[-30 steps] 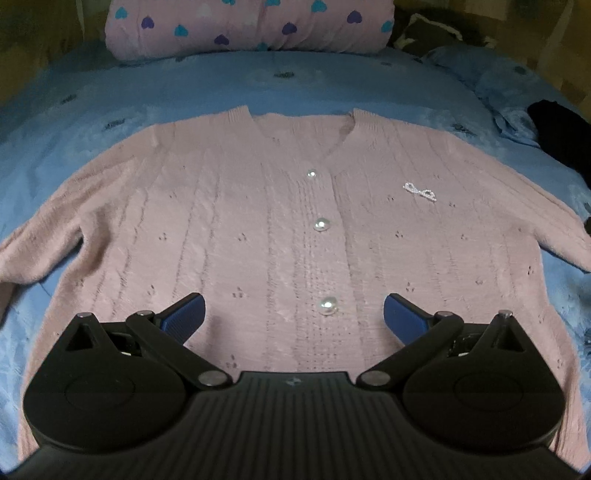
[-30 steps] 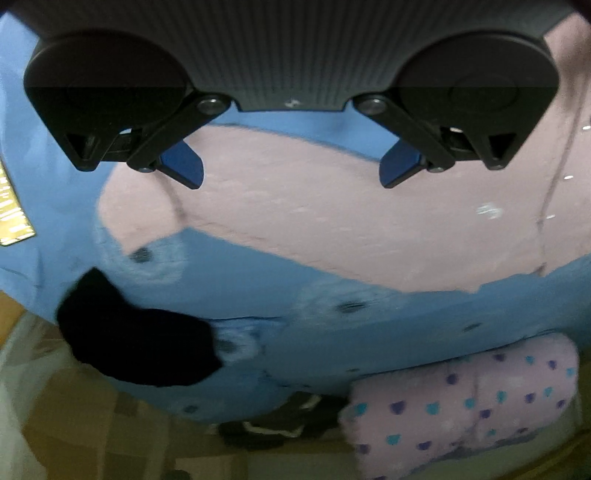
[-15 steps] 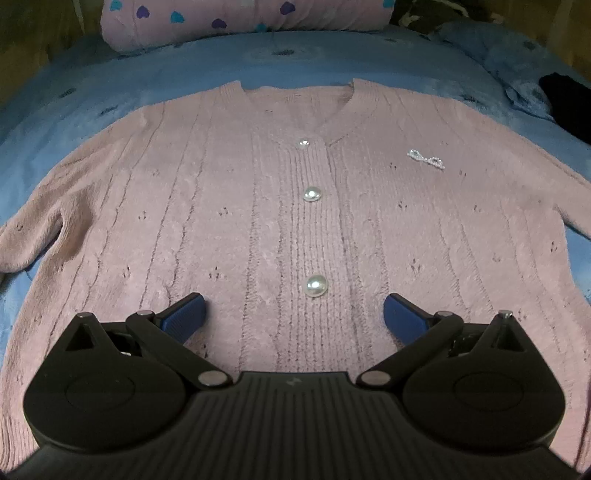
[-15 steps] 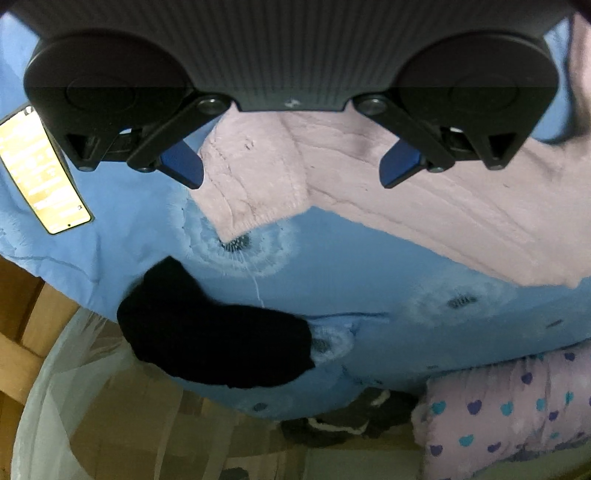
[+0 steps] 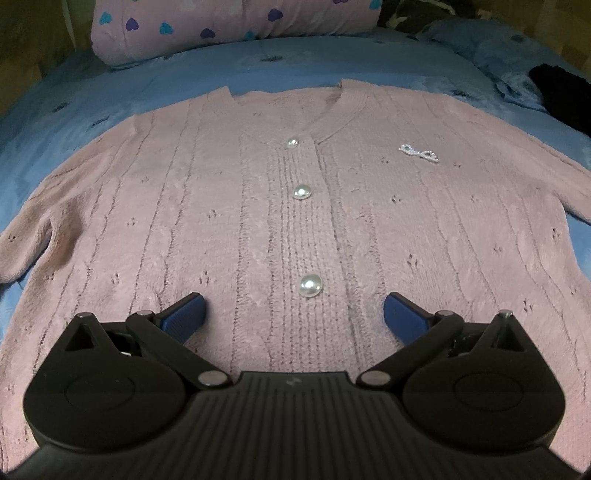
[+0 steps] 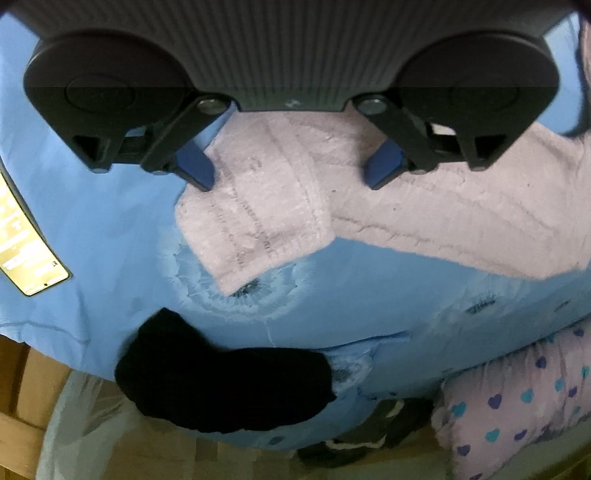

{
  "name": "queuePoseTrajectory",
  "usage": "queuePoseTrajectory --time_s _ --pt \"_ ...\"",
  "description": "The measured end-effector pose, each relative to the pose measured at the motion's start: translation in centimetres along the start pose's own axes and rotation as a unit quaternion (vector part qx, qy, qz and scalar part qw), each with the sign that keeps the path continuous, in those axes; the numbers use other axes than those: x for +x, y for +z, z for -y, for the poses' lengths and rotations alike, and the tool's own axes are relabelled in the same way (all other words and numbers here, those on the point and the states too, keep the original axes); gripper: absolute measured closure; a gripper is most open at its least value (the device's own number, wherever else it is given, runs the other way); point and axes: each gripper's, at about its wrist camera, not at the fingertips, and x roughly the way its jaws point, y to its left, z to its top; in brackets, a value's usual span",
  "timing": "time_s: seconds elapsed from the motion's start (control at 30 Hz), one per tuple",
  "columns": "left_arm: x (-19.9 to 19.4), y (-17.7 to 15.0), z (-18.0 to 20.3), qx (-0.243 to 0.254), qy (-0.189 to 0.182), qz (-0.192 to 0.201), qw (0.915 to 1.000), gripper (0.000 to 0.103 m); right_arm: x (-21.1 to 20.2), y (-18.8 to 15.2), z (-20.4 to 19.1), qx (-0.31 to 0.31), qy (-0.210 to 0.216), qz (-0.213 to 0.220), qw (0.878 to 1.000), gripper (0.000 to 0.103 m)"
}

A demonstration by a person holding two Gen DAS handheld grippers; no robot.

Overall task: Fold small clothes
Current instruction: 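Move the right tool to the cardigan sleeve cuff and close on it, then lift the sleeve with the right tool and lay it across the cardigan body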

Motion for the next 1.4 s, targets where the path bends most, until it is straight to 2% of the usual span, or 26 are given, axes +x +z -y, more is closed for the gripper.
queuePoseTrajectory --time_s 0.17,0.33,0.57,0.67,0.7,0.77,0.9,1.0,1.17,1.4 --pt "0.0 -0.4 -0.1 -0.003 -0.001 0.012 0.9999 0.0 -0.3 0.7 0.7 0.008 -0.013 0.008 1.0 0.033" --pt "0.1 -0.6 0.0 -0.006 0.0 0.015 0.9999 0.0 -0.1 0.8 0.1 -0.033 -0.033 0.019 0.999 0.034" --pt "0.1 -0.6 0.0 -0.002 -0.001 0.018 0.9998 0.0 -0.5 0.8 -1.9 -0.11 -0.079 0.06 0.989 0.036" --pt "0.1 -0.6 0.0 -0.002 -0.001 0.018 0.9998 0.0 0.0 1.1 -2.4 -0.132 -0.075 0.051 0.987 0.036" --pt "0.1 -0.6 0.0 -0.002 -0.001 0.019 0.9998 0.0 0.2 1.1 -2.5 -0.134 -0.069 0.044 0.988 0.044" --pt "0.1 -0.6 0.0 -0.001 -0.001 0.019 0.9998 0.0 1.0 1.2 -2.4 -0.131 -0.063 0.023 0.989 0.053" --pt "0.0 -0.4 -0.2 0.0 -0.007 0.016 0.9998 0.0 1.3 1.0 -2.3 -0.117 -0.064 0.021 0.991 0.083" --pt "-0.2 0.0 -0.6 0.001 -0.018 0.008 0.9998 0.0 0.9 1.4 -1.9 -0.095 -0.06 0.02 0.994 0.087" --pt "-0.8 0.3 -1.6 -0.002 -0.027 -0.004 0.9996 0.0 -0.6 2.3 -1.0 -0.025 -0.026 0.033 0.999 0.088" --pt "-1.9 0.6 -3.4 -0.007 -0.021 -0.005 0.9998 0.0 -3.8 4.1 -2.4 0.01 0.032 0.072 0.997 0.088"
